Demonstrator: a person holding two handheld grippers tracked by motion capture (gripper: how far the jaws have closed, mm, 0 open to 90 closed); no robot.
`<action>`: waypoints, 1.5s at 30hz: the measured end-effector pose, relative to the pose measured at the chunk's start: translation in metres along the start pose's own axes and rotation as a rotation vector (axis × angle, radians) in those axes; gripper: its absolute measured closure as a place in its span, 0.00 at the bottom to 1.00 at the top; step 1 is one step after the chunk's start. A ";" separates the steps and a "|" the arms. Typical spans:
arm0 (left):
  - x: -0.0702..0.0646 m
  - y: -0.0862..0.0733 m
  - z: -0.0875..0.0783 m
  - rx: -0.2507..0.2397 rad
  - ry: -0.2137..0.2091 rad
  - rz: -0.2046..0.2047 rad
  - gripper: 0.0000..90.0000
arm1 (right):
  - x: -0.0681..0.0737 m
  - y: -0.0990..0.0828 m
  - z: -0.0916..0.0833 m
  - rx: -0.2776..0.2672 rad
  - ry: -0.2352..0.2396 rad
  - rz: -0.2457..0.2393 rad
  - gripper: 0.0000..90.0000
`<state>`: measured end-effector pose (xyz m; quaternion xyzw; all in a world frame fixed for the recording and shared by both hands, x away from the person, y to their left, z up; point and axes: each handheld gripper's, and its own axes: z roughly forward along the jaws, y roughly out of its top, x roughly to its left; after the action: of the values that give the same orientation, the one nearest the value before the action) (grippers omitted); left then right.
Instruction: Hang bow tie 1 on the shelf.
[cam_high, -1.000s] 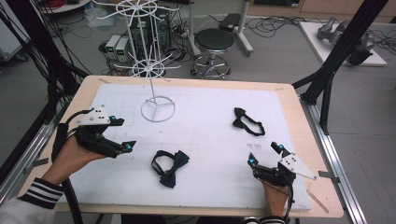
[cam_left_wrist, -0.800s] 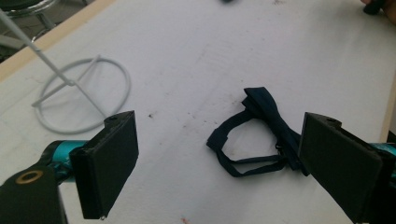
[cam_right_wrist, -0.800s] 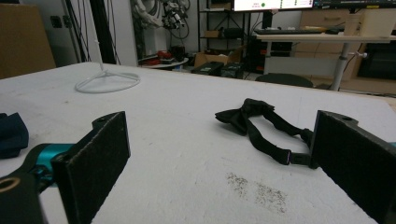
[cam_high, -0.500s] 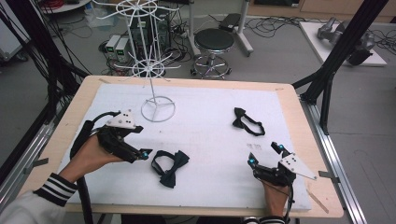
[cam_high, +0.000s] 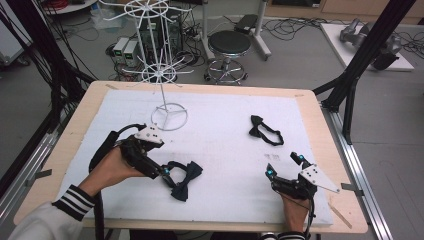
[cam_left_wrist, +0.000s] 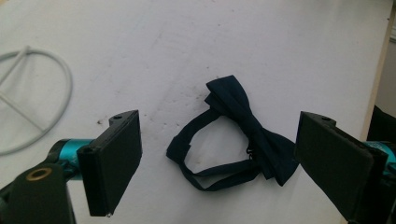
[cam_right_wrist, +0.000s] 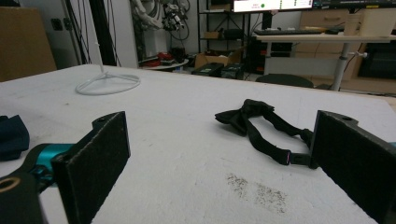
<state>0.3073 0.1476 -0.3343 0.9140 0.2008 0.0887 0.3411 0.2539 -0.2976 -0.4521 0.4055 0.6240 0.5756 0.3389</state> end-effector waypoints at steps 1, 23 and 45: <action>-0.001 0.000 0.003 0.001 -0.002 0.001 0.17 | 0.000 0.000 0.000 0.001 0.000 -0.002 0.05; -0.016 0.007 0.051 0.129 -0.024 0.009 0.18 | -0.001 0.000 0.000 -0.006 0.000 0.005 0.05; -0.023 -0.001 0.085 0.250 -0.054 -0.037 0.23 | -0.001 0.000 -0.001 -0.009 -0.001 0.016 0.05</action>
<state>0.3121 0.0881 -0.3995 0.9476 0.2179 0.0319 0.2314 0.2536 -0.2993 -0.4523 0.4092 0.6181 0.5807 0.3365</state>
